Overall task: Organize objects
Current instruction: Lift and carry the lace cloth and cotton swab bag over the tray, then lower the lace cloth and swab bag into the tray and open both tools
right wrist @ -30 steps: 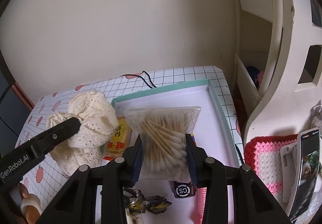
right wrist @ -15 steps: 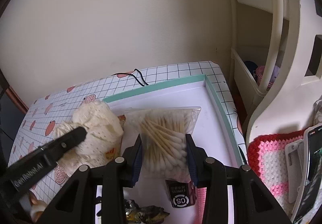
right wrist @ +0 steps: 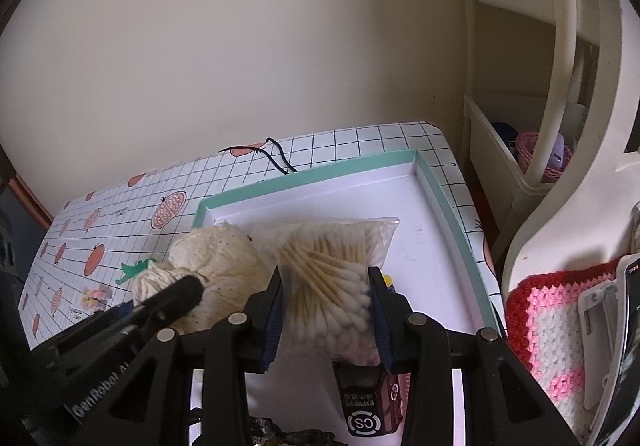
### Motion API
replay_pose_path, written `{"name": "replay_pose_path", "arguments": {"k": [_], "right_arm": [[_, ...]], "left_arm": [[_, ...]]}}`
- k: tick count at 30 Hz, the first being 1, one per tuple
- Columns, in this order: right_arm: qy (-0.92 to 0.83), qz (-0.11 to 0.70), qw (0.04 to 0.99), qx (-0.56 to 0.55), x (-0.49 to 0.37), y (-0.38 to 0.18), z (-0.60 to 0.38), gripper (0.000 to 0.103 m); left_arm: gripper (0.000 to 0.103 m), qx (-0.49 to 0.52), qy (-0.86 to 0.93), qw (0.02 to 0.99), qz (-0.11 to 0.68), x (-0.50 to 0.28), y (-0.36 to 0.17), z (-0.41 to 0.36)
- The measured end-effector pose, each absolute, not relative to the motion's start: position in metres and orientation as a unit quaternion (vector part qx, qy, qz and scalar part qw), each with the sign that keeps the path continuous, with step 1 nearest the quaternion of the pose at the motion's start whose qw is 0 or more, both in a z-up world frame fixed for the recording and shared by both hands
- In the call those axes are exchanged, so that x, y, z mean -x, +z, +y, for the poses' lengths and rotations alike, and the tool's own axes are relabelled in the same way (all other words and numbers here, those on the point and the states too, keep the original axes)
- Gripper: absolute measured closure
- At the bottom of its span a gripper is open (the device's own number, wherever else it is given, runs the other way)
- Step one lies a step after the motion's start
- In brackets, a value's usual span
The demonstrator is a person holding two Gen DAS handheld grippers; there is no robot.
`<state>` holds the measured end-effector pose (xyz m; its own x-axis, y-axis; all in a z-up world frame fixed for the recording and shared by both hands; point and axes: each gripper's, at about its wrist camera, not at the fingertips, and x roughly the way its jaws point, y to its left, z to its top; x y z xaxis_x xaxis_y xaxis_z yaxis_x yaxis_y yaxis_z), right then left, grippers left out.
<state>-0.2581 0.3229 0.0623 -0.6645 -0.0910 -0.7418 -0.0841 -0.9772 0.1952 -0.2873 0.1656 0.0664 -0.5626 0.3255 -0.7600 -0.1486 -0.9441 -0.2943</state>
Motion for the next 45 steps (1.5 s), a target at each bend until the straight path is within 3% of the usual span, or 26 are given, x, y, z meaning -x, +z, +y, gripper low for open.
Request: {"name": "replay_pose_path", "arguments": {"k": [7,12,23,36,39,45], "right_arm": [[-0.905,-0.108,0.007,-0.410,0.258,0.060,0.322,0.060],[-0.904,-0.109,0.013,-0.412,0.258,0.060,0.322,0.060],[-0.904,-0.113,0.018,-0.412,0.257,0.062,0.321,0.059],[-0.904,-0.105,0.022,-0.414,0.257,0.060,0.315,0.051],[-0.905,-0.104,0.023,-0.413,0.256,0.061,0.315,0.049],[-0.905,-0.099,0.023,-0.413,0.254,0.062,0.315,0.045]], "left_arm": [[0.083,0.455,0.875,0.137,-0.099,0.288,0.063,0.165],[0.072,0.454,0.874,0.141,-0.100,0.286,0.065,0.161],[0.061,0.449,0.876,0.142,-0.107,0.279,0.072,0.156],[0.059,0.445,0.877,0.139,-0.117,0.268,0.076,0.137],[0.051,0.440,0.879,0.142,-0.116,0.267,0.080,0.137],[0.048,0.426,0.886,0.141,-0.112,0.265,0.091,0.137]]}}
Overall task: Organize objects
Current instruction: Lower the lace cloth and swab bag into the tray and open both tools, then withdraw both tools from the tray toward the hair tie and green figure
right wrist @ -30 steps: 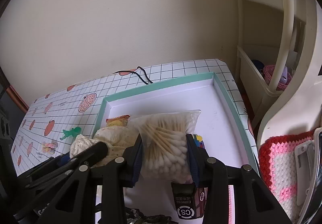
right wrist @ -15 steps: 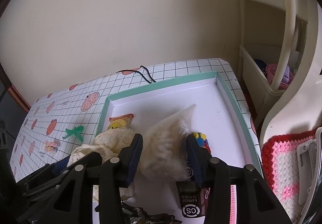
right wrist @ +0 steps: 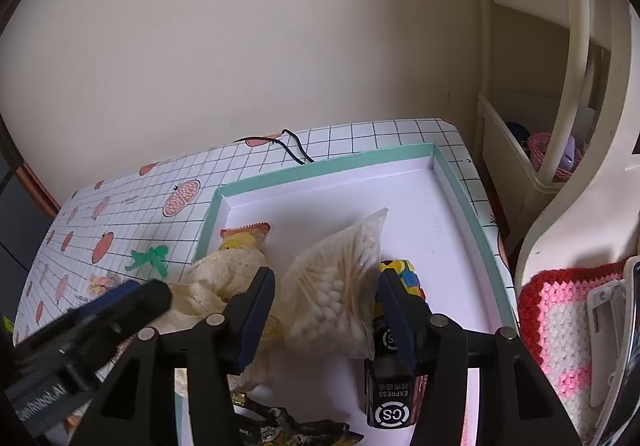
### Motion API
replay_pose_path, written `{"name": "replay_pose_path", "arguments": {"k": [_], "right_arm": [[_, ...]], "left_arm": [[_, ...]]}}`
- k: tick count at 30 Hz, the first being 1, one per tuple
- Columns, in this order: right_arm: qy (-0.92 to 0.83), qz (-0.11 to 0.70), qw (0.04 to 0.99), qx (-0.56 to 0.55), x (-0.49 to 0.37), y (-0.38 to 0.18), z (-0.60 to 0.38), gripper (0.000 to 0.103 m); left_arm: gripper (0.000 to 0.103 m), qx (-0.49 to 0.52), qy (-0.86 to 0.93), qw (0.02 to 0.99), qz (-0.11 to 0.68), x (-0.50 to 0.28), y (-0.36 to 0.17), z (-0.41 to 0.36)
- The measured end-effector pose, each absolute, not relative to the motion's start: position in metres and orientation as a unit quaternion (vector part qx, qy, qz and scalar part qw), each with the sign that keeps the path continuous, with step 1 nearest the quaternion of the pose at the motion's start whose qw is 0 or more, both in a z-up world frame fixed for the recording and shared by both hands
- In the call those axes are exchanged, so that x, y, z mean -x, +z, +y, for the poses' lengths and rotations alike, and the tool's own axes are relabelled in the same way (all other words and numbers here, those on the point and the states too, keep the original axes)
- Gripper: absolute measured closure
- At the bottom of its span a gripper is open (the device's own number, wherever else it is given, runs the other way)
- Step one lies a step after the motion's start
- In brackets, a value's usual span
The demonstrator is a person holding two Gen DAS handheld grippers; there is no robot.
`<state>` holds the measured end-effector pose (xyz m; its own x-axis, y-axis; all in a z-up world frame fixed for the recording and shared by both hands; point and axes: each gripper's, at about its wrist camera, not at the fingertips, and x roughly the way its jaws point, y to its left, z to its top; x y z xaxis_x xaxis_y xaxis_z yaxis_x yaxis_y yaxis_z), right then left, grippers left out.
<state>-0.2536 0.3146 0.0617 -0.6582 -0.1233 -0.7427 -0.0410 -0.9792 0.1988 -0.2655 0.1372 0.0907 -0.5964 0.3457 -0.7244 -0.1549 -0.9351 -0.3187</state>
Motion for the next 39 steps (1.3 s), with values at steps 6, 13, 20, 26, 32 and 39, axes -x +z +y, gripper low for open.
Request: {"name": "replay_pose_path", "arguments": {"k": [6,13,20,26,32,39], "right_arm": [[-0.905,-0.093,0.019,-0.415,0.251,0.061,0.317,0.045],[-0.906,-0.091,0.016,-0.413,0.251,0.060,0.317,0.034],[-0.907,-0.089,0.015,-0.412,0.251,0.060,0.316,0.022],[-0.907,-0.090,0.017,-0.410,0.252,0.060,0.316,0.012],[-0.906,-0.093,0.016,-0.412,0.252,0.060,0.316,0.012],[-0.906,-0.093,0.014,-0.413,0.252,0.059,0.318,0.012]], "left_arm": [[0.045,0.425,0.893,0.109,-0.094,0.266,0.093,0.132],[0.037,0.440,0.890,0.079,-0.086,0.271,0.085,0.123],[0.028,0.449,0.888,0.063,-0.083,0.272,0.078,0.118],[0.014,0.450,0.888,0.054,-0.076,0.275,0.076,0.114],[0.007,0.449,0.889,0.048,-0.073,0.275,0.075,0.113],[0.002,0.442,0.894,0.038,-0.068,0.276,0.075,0.110]]}}
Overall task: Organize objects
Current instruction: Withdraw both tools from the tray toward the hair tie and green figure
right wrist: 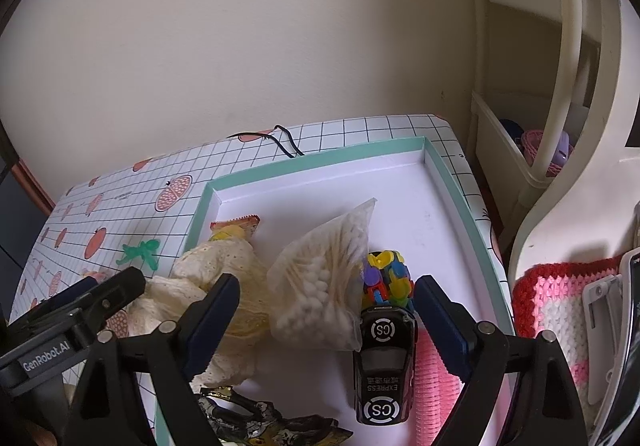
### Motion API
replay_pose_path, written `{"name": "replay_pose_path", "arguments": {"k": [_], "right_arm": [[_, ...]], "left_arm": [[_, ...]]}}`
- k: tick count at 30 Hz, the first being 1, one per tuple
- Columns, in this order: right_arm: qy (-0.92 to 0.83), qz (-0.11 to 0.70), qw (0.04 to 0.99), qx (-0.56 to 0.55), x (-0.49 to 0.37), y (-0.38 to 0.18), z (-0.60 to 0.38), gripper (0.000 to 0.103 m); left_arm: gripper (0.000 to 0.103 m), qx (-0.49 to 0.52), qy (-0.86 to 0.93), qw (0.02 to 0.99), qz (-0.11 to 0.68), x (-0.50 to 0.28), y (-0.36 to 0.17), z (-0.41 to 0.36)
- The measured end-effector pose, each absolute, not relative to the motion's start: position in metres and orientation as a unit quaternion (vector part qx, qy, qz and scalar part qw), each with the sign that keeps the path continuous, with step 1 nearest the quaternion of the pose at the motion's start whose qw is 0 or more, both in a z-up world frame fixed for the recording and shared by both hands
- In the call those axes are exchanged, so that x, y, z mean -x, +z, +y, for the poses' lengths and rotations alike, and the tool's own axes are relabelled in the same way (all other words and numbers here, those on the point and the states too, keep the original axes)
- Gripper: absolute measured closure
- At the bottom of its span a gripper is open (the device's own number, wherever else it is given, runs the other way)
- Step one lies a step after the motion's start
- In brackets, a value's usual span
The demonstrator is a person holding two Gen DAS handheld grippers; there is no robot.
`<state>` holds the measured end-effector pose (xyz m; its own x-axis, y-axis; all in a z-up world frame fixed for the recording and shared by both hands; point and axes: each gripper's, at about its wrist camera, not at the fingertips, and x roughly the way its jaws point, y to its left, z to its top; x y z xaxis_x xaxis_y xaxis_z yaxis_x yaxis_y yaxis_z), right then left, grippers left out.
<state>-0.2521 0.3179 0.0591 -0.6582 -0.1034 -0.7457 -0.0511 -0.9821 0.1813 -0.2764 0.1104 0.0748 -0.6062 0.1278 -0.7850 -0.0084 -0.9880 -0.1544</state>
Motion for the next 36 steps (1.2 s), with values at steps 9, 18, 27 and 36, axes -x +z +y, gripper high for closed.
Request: {"name": "replay_pose_path", "arguments": {"k": [9,18,27,36], "right_arm": [[-0.908,-0.096,0.015,-0.408,0.252,0.060,0.318,0.000],[-0.909,-0.100,0.003,-0.404,0.252,0.065,0.316,0.000],[-0.916,-0.085,-0.009,-0.392,0.250,0.081,0.305,0.000],[-0.921,-0.087,-0.029,-0.378,0.247,0.102,0.298,0.000]], "left_arm": [[0.000,0.439,0.895,0.037,-0.068,0.279,0.075,0.107],[0.000,0.445,0.892,0.040,-0.077,0.285,0.076,0.096],[0.000,0.448,0.888,0.054,-0.086,0.290,0.085,0.075],[0.000,0.442,0.890,0.051,-0.098,0.291,0.099,0.037]]}}
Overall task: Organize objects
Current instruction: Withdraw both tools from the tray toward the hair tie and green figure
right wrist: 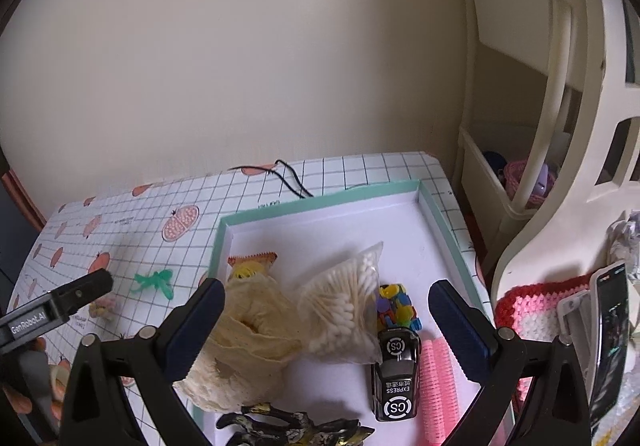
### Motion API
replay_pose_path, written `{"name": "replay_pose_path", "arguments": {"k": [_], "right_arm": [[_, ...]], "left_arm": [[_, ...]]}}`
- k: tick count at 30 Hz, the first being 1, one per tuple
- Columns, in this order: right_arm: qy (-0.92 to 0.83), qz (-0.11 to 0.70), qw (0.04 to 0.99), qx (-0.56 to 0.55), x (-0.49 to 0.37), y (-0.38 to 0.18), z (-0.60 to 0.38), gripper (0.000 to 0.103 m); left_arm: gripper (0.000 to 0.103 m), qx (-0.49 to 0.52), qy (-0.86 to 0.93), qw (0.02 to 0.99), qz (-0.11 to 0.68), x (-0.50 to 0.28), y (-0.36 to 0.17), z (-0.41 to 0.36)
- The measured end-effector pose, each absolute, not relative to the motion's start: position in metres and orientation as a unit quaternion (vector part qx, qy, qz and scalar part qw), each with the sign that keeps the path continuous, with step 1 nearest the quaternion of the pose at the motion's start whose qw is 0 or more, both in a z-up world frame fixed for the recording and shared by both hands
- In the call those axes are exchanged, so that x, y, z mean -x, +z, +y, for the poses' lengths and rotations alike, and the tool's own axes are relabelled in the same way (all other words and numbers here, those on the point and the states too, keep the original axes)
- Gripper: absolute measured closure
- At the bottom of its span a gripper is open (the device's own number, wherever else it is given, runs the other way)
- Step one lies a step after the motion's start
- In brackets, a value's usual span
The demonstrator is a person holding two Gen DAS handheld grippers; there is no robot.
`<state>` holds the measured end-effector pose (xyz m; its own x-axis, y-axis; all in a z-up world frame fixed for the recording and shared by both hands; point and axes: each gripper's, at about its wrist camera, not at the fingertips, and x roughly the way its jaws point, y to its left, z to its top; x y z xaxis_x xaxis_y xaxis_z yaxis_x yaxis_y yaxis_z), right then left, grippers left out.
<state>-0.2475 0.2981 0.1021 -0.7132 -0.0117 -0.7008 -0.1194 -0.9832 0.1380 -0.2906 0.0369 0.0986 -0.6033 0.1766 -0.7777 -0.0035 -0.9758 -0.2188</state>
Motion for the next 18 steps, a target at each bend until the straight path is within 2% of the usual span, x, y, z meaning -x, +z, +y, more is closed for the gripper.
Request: {"name": "replay_pose_path", "arguments": {"k": [9,18], "right_arm": [[0.929,0.091,0.036,0.356,0.242,0.126,0.279,0.000],[0.941,0.054,-0.008,0.334,0.243,0.149,0.216,0.000]], "left_arm": [[0.000,0.433,0.896,0.040,-0.090,0.291,0.116,-0.001],[0.000,0.435,0.894,0.030,-0.101,0.291,0.128,-0.053]]}}
